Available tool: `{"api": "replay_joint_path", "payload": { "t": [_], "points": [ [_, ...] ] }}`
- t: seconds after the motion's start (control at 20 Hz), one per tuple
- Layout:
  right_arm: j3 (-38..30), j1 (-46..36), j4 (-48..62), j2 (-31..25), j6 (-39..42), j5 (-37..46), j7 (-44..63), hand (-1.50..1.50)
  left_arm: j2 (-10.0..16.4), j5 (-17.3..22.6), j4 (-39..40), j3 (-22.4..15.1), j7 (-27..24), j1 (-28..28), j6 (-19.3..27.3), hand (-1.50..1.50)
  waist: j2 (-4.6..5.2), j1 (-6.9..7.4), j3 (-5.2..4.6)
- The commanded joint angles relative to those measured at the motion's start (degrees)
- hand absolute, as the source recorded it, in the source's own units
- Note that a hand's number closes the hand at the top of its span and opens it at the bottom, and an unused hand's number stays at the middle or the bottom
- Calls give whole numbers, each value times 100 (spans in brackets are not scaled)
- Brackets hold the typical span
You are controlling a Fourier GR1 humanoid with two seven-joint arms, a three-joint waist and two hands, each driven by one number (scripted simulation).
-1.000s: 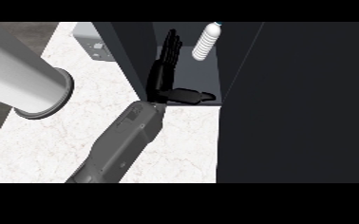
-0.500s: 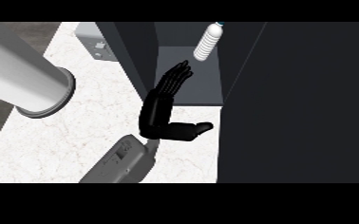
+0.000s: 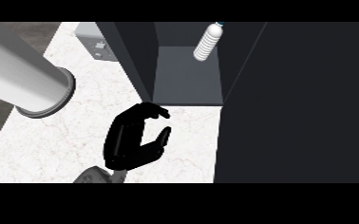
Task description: Pick up the bottled water, place it into the cabinet and close the cabinet
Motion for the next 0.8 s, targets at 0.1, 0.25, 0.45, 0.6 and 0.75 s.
{"api": "replay_joint_path", "payload": {
  "t": [0.1,0.25,0.45,0.6,0.75],
  "points": [
    [287,121,-1134,-261,308,748,-9,150,669,104,-953,181,-195,1137,-123,-150,-11,2,-4],
    [459,345,-1272,-412,529,971,-240,150,1001,414,-1373,634,135,1208,-136,-150,-20,-96,2],
    [1433,238,-1300,-554,639,1327,249,150,1344,836,-1809,852,-56,1927,-665,-150,-20,30,-17],
    [1843,238,-1637,-745,774,1490,367,150,1414,1089,-1867,1156,-102,2161,-708,-150,-73,-34,-37],
    [2332,-226,-1368,-690,754,1739,611,150,1672,1209,-1893,1316,-149,2460,-1007,-150,-64,46,-46]
  ]
}}
